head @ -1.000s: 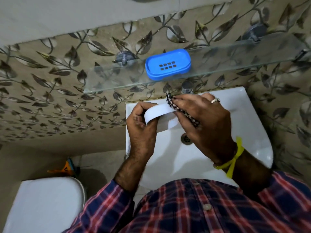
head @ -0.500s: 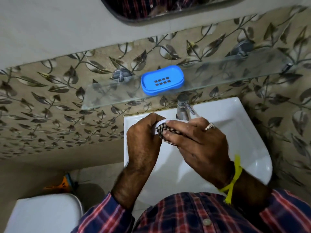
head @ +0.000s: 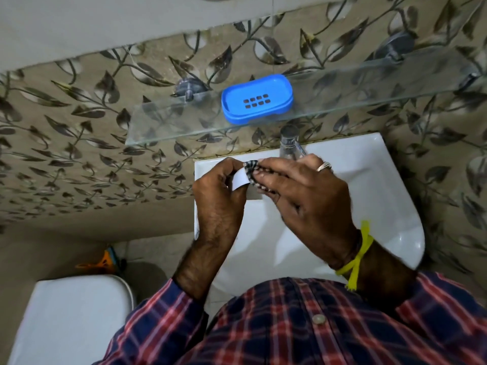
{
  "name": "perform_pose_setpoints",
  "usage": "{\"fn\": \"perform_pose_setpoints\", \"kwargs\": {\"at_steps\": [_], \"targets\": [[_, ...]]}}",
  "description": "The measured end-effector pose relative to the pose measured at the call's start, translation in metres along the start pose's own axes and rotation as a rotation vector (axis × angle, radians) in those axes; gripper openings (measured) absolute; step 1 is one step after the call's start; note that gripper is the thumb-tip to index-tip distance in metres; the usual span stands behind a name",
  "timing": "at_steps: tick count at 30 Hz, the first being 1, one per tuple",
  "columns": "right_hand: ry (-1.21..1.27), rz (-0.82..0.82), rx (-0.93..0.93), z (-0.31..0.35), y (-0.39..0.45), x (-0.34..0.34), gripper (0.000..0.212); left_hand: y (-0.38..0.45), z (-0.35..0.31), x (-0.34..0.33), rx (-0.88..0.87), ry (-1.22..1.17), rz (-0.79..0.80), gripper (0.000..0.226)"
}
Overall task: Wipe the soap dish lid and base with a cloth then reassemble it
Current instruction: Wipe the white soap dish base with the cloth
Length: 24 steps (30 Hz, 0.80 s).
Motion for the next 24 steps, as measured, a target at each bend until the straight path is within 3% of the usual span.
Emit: {"fn": "perform_pose_setpoints", "kwargs": {"at_steps": [12, 16, 21, 24], "targets": [[0.048, -0.072, -0.032, -0.008, -0.003, 0.009, 0.019, -0.005, 0.010, 0.008, 0.016, -0.125, -0.111, 0.034], [-0.048, -0.070, -0.045, -0.001, 0.004, 0.000, 0.021, -0.013, 0.022, -0.001, 0.140, -0.275, -0.168, 0.025], [-0.070, -0.215, 0.020, -0.010, -0.005, 0.009, 0.025, -0.015, 0.018, -0.005, 0.064, -0.312, -0.122, 0.040], [-0.092, -0.289, -0.005, -0.014, -0.004, 0.005, 0.022, -0.015, 0.017, -0.012, 0.119, -0.299, -0.103, 0.027]]}}
Point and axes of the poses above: each hand's wrist, its own y-axis towards the middle knuckle, its own x-axis out of the back of the hand, z = x × y, the point moved 7 cm from there along y, towards the middle knuckle, and after that the axes turned 14 degrees about -x, right-handed, at the moved point
